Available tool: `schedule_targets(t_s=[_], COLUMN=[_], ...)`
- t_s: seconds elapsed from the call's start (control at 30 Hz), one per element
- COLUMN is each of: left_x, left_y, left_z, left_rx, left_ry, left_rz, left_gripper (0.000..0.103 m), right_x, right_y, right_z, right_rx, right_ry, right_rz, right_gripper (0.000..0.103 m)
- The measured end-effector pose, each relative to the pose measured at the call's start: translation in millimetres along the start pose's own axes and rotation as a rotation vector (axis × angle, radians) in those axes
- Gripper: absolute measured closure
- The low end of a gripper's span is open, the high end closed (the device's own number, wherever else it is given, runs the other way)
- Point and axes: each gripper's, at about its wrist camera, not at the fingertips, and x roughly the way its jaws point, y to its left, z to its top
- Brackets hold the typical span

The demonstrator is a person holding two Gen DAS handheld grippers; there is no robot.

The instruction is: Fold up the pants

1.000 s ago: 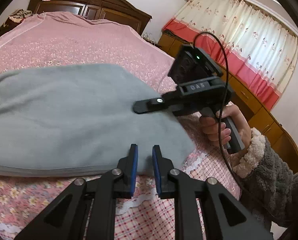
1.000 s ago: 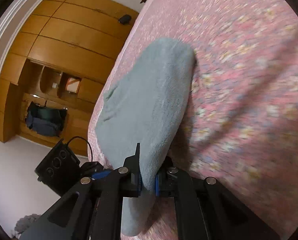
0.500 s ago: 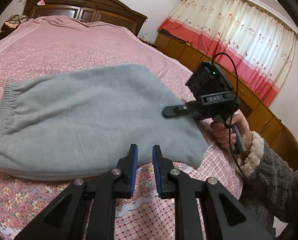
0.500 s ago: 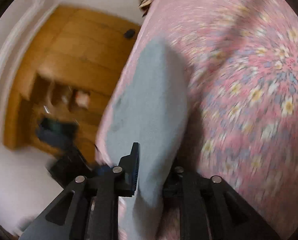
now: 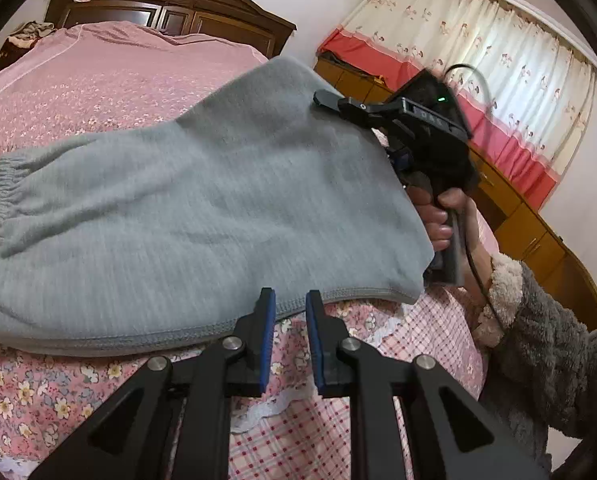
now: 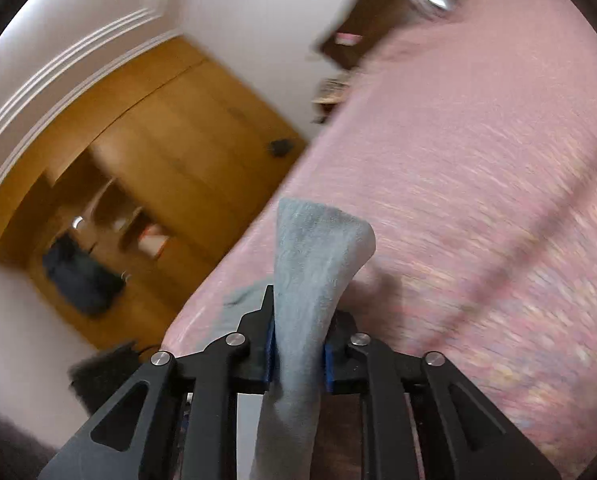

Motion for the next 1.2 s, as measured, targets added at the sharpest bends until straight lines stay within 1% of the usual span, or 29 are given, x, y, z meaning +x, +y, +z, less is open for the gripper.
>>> schedule_targets(t_s=[0.07, 0.1, 0.13, 0.2, 0.23, 0.27, 0.3, 0.33, 0.4, 0.47, 0.57, 0.67, 0.73, 0.77, 0.8, 0.87, 0.9, 0.93, 0.97, 1.0, 1.03, 1.07, 1.1, 1.13, 1.17, 1.2], left_x=[-0.3, -0.5, -0.2, 0.3, 1.5, 3.1, 3.9, 6.0, 9.4, 13.1, 15.5, 15.2, 14.5, 15.8, 16.4, 16.3, 15.8, 14.7, 13.1, 12.0, 11.2, 12.3, 16.2, 18.7, 21.4, 25.2], left_y=[-2.5, -3.5, -4.5, -7.5, -8.1, -8.4, -9.8, -10.8, -11.3, -11.3, -15.0, -16.1, -14.4, -14.6, -14.3, -16.6, -17.9, -21.4, -28.3, -33.3, -40.9, -46.1, -51.3, -53.0, -53.9, -53.9], left_z=[1.0, 1.3, 1.8, -0.2, 0.0, 0.2, -1.5, -3.0, -4.7, -1.3, -3.4, -5.4, -6.5, -6.2, -6.0, -2.2, 1.3, 7.2, 17.2, 25.4, 38.9, 51.2, 69.8, 81.8, 94.2, 106.5], left_rx=[0.008, 0.013, 0.016, 0.026, 0.030, 0.034, 0.037, 0.039, 0.043, 0.045, 0.059, 0.061, 0.054, 0.054, 0.049, 0.039, 0.039, 0.042, 0.053, 0.070, 0.100, 0.118, 0.135, 0.143, 0.153, 0.161], left_ry=[0.001, 0.002, 0.004, 0.008, 0.011, 0.016, 0.020, 0.026, 0.041, 0.050, 0.059, 0.059, 0.059, 0.061, 0.062, 0.064, 0.066, 0.065, 0.061, 0.059, 0.051, 0.047, 0.048, 0.041, 0.022, -0.001], left_rz=[-0.001, -0.002, -0.003, -0.003, -0.001, 0.001, 0.005, 0.007, 0.009, 0.012, 0.023, 0.023, 0.019, 0.019, 0.019, 0.016, 0.014, 0.016, 0.010, 0.011, 0.038, 0.078, 0.113, 0.113, 0.118, 0.133], left_gripper=[0.088, 0.088, 0.087, 0.087, 0.087, 0.087, 0.087, 0.087, 0.087, 0.087, 0.087, 0.087, 0.087, 0.087, 0.087, 0.087, 0.087, 0.087, 0.087, 0.087, 0.086, 0.085, 0.085, 0.085, 0.085, 0.085], right_x=[-5.9, -12.3, -16.9, -25.6, -27.7, -28.8, -28.5, -27.5, -27.1, -21.8, -13.0, -4.9, 8.5, 10.1, 7.1, -5.4, -14.3, -21.9, -29.5, -32.3, -32.1, -29.3, -30.2, -34.6, -40.5, -51.2], right_y=[-28.5, -40.6, -44.1, -43.3, -43.5, -45.1, -51.2, -59.6, -73.5, -78.3, -81.0, -87.2, -87.1, -85.0, -81.3, -66.5, -53.2, -39.4, -19.9, -8.9, -0.1, 3.6, 4.6, -0.8, -10.1, -25.3], right_z=[-0.6, 0.8, 1.6, 3.3, 4.5, 5.0, 5.8, 7.3, 9.1, 14.0, 24.5, 29.6, 33.7, 35.1, 35.9, 39.8, 38.8, 38.1, 35.2, 32.0, 30.2, 30.2, 29.3, 30.1, 32.6, 36.5], right_rx=[0.180, 0.233, 0.238, 0.210, 0.203, 0.215, 0.249, 0.290, 0.339, 0.368, 0.383, 0.415, 0.403, 0.375, 0.336, 0.197, 0.100, 0.017, -0.095, -0.162, -0.221, -0.244, -0.261, -0.260, -0.229, -0.154], right_ry=[-0.029, -0.067, -0.091, -0.137, -0.147, -0.151, -0.149, -0.137, -0.098, -0.029, 0.076, 0.119, 0.156, 0.173, 0.154, 0.044, -0.002, -0.026, -0.058, -0.059, -0.047, -0.046, -0.058, -0.068, -0.074, -0.087], right_rz=[0.100, 0.108, 0.076, -0.017, -0.023, -0.004, 0.034, 0.050, 0.052, 0.014, -0.014, -0.050, -0.070, -0.070, -0.085, -0.158, -0.184, -0.210, -0.245, -0.288, -0.348, -0.390, -0.470, -0.555, -0.626, -0.654], right_gripper=[0.083, 0.083, 0.083, 0.083, 0.083, 0.083, 0.083, 0.083, 0.083, 0.082, 0.079, 0.079, 0.079, 0.081, 0.094, 0.094, 0.095, 0.095, 0.095, 0.095, 0.094, 0.094, 0.095, 0.095, 0.094, 0.094])
